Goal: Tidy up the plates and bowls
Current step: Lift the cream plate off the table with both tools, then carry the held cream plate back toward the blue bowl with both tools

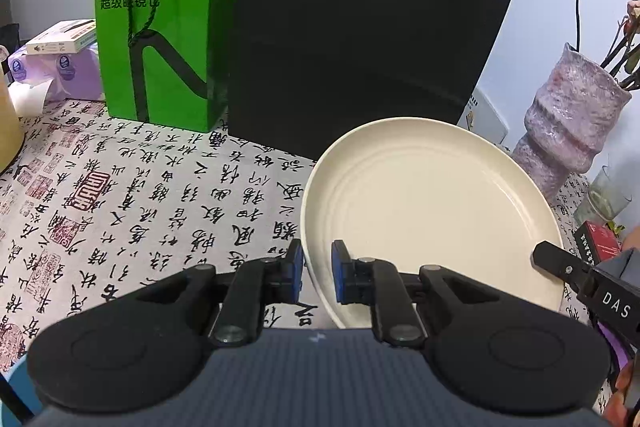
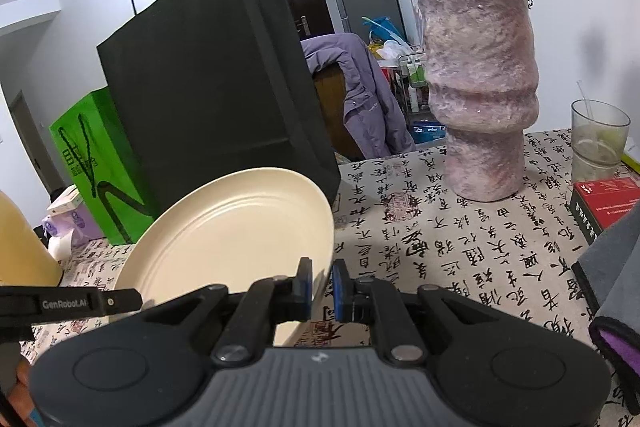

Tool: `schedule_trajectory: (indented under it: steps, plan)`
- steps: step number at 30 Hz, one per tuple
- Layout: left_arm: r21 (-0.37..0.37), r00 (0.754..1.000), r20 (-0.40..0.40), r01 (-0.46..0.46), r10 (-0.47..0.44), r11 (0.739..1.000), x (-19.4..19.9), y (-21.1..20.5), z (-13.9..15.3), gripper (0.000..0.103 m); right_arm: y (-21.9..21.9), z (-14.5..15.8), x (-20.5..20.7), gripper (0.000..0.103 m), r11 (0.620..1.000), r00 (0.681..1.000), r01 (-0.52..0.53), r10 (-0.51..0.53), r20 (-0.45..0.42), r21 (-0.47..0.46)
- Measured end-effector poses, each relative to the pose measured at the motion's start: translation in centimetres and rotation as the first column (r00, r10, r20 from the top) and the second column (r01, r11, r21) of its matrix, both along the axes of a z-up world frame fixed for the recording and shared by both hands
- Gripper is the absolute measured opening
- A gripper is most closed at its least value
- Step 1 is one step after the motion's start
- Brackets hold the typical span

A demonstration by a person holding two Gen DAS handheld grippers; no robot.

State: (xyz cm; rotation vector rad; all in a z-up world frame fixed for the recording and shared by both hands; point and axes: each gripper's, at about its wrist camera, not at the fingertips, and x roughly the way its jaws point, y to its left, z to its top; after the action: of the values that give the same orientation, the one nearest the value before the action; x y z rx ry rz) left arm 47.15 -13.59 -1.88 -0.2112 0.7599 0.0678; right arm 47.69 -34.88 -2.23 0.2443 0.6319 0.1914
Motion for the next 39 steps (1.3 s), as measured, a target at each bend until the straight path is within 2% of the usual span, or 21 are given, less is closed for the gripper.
schedule_trajectory:
  steps: [39]
  plan:
    - [0.038,0.993,0.114,0.023,-0.027,0.999,-10.6,0.6,5.4,0.015,1.6,4.7,-10.9,0.01,0.999,0.997,0.032,-0.032,0.066,0.001]
